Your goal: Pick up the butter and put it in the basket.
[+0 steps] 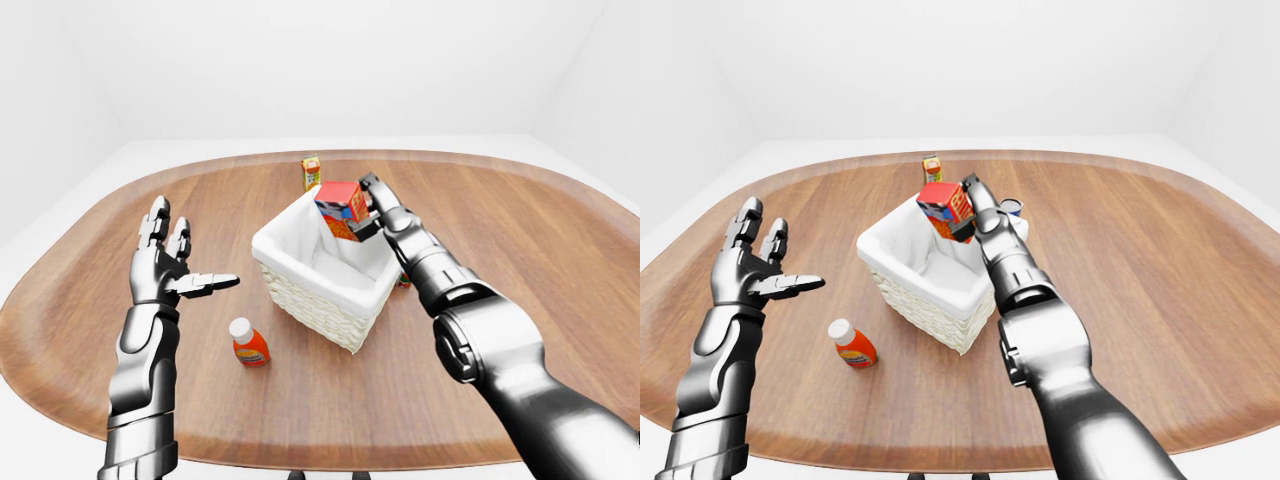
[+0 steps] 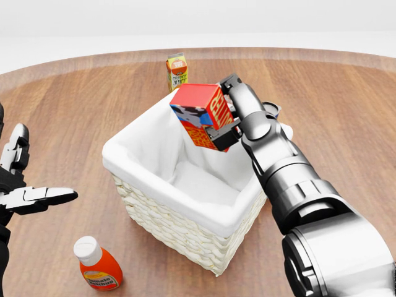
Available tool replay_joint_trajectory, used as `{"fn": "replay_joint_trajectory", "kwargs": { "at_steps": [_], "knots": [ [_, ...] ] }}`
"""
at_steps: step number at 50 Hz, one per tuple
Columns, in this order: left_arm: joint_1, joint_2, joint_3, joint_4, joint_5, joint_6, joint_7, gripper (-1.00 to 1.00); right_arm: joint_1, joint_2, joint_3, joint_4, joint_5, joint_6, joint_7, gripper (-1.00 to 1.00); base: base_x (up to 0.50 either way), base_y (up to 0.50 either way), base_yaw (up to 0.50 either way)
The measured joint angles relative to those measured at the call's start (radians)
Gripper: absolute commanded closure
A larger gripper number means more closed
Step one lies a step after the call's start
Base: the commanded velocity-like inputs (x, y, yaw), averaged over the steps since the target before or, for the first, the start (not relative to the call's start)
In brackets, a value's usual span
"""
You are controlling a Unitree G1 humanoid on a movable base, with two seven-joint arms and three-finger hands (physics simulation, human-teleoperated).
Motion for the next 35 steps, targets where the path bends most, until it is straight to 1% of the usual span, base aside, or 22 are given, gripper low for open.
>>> {"fn": "replay_joint_trajectory", "kwargs": {
  "at_steps": [16, 35],
  "knots": [
    [-0.005, 0.003, -0.002, 0.044, -0.001, 0.0, -0.008, -1.0, 0.014, 0.031, -0.009, 0.021, 0.005, 0.0, -0.084, 1.0, 0.0, 0.0, 0.0],
    [-0.012, 0.005, -0.009, 0.093, 0.002, 0.0, -0.014, -1.0, 0.035, 0.054, -0.026, 0.042, -0.007, 0.0, -0.16, 1.0, 0.0, 0.0, 0.0]
  ]
}}
